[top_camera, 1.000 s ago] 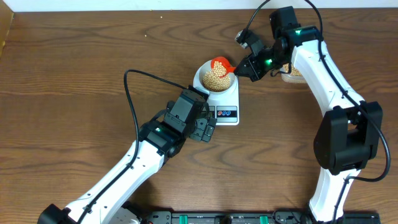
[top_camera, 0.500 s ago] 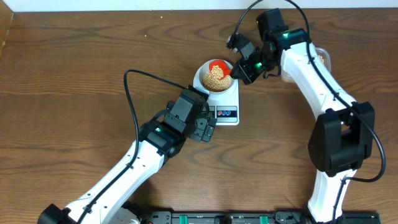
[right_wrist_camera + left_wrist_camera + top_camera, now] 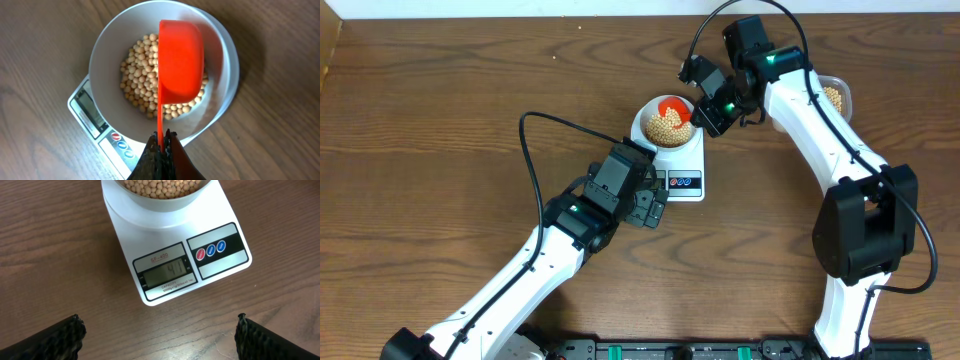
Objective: Scoop item into bowl and weigh 50g on scale
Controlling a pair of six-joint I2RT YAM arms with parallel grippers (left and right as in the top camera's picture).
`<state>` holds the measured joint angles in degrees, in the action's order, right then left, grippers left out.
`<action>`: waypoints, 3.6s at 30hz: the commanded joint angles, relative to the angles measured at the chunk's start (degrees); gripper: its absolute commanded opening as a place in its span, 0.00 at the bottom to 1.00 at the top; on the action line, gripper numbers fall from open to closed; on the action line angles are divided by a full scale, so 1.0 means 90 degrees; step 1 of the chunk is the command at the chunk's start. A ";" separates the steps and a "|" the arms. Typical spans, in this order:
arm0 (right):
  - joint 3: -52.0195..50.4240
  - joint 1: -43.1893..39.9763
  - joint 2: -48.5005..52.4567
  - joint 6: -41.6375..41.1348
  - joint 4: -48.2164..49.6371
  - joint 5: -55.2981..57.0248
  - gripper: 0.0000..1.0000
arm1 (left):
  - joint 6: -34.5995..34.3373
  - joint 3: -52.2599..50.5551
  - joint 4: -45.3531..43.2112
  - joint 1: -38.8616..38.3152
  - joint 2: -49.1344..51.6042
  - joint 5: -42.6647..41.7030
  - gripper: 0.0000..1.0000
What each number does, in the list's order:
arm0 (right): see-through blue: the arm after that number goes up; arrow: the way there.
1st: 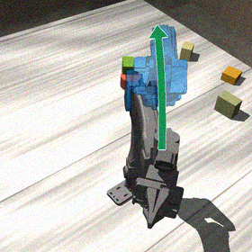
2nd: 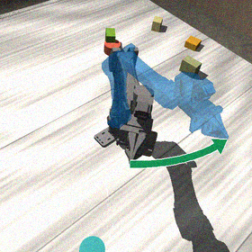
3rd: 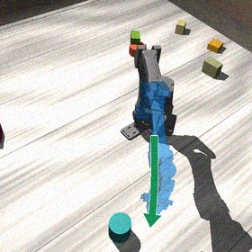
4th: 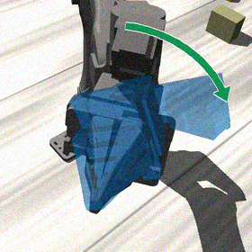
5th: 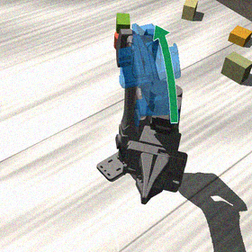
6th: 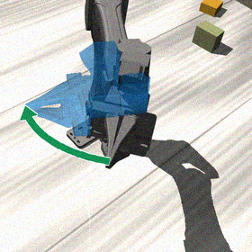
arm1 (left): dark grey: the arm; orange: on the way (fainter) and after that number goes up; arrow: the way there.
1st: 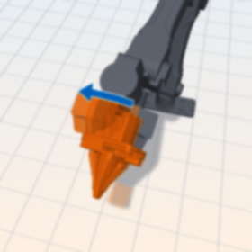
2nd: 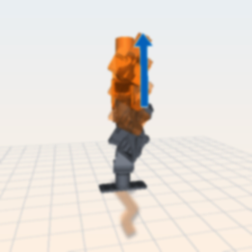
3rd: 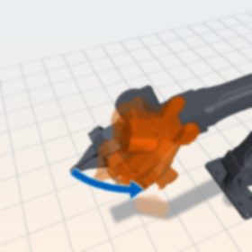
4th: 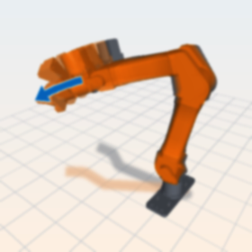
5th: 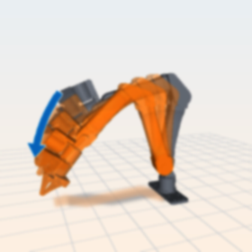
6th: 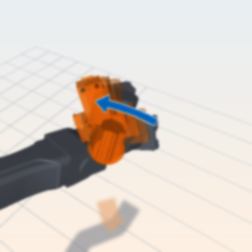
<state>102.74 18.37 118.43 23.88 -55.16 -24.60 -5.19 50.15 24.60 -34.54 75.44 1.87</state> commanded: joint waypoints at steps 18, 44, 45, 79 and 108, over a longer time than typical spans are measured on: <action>0.0257 0.0211 -0.0498 0.0121 -0.0019 0.0236 0.01 | -0.0005 -0.0066 -0.0002 0.0032 0.0019 0.0058 0.98; 0.0257 0.0083 -0.0505 -0.0296 -0.0330 -0.0559 0.01 | -0.0005 -0.0066 -0.0002 0.0032 0.0019 0.0058 0.98; 0.0257 0.0058 -0.0505 -0.0294 -0.0328 -0.0639 0.01 | -0.0005 -0.0066 -0.0002 0.0032 0.0019 0.0058 0.98; 0.0257 -0.0347 -0.0505 -0.0160 -0.0325 -0.1146 0.01 | -0.0005 -0.0066 0.0000 0.0032 0.0017 0.0058 0.98; 0.0257 -0.0029 -0.0505 0.0301 -0.0316 0.0083 0.01 | -0.0007 -0.0066 -0.0002 0.0032 0.0017 0.0058 0.98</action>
<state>103.57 17.65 115.66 24.75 -58.02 -24.58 -5.17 50.15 24.60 -34.54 75.44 1.87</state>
